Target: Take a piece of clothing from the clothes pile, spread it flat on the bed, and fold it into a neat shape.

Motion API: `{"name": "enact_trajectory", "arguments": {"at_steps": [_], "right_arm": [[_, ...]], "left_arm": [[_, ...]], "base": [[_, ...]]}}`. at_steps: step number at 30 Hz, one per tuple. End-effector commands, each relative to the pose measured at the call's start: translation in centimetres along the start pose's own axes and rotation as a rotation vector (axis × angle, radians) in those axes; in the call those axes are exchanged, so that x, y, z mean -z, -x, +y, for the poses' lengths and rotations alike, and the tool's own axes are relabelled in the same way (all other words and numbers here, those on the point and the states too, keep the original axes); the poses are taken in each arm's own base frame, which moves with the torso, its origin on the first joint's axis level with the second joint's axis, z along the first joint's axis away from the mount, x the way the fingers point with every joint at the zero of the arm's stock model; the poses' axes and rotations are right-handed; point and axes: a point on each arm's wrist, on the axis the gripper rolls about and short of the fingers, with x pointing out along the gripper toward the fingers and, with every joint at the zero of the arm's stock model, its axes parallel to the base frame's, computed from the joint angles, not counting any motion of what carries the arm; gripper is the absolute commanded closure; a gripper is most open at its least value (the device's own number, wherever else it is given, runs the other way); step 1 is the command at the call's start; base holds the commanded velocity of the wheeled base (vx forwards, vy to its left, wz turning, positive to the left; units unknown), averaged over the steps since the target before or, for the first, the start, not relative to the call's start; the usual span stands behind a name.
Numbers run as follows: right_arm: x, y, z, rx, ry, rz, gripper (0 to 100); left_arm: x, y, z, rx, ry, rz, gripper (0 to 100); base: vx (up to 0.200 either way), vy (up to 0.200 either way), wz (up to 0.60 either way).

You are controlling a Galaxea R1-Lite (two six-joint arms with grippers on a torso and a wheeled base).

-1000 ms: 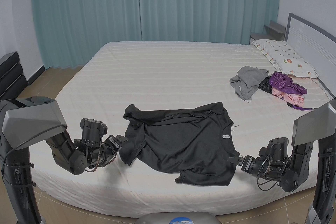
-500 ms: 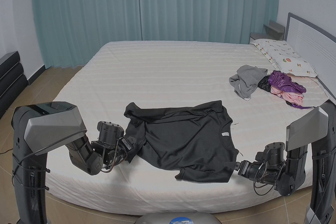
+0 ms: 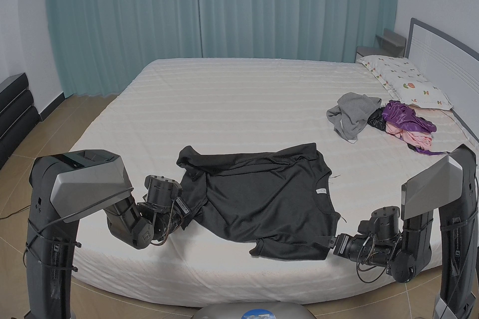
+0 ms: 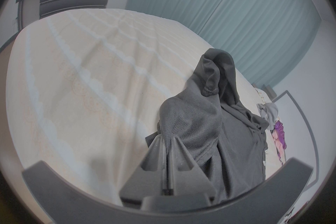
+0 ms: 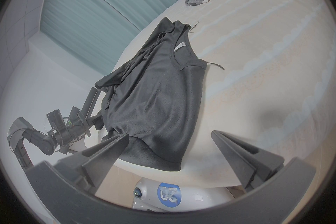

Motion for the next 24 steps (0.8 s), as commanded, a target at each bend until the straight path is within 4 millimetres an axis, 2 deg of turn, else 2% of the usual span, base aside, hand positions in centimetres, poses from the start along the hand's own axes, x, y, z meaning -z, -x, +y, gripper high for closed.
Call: {"name": "enact_trajectory", "arguments": {"at_steps": [1, 2, 3, 11, 16, 19, 24], "right_arm": [[0.4, -0.5, 0.5, -0.008, 0.018, 0.013, 0], [0.3, -0.7, 0.7, -0.006, 0.027, 0.002, 0], [0.2, -0.8, 0.7, -0.005, 0.032, -0.005, 100], [0.4, -0.7, 1.0, -0.005, 0.057, -0.003, 100], [-0.7, 1.2, 0.1, 0.033, 0.034, -0.044, 100], [-1.8, 2.4, -1.1, 0.061, -0.007, -0.081, 100], [-2.3, 4.4, -1.6, 0.043, -0.033, -0.084, 100]], "left_arm": [[-0.8, 0.5, 0.1, 0.004, 0.039, -0.013, 100], [-1.0, 0.9, 0.0, 0.010, 0.052, -0.013, 100], [-1.1, 1.2, 0.0, 0.011, 0.055, -0.012, 100], [-1.3, 2.0, 0.6, -0.004, 0.058, -0.001, 100], [-1.3, 3.1, 1.4, -0.027, 0.053, 0.010, 100], [-2.1, 4.0, 1.9, -0.037, 0.066, -0.001, 100], [-2.8, 5.6, 2.4, -0.041, 0.072, 0.005, 100]], "base": [[0.000, 0.000, 0.00], [0.000, 0.000, 0.00], [0.000, 0.000, 0.00], [0.000, 0.000, 0.00], [0.000, 0.000, 0.00], [0.000, 0.000, 0.00], [0.000, 0.000, 0.00]]}}
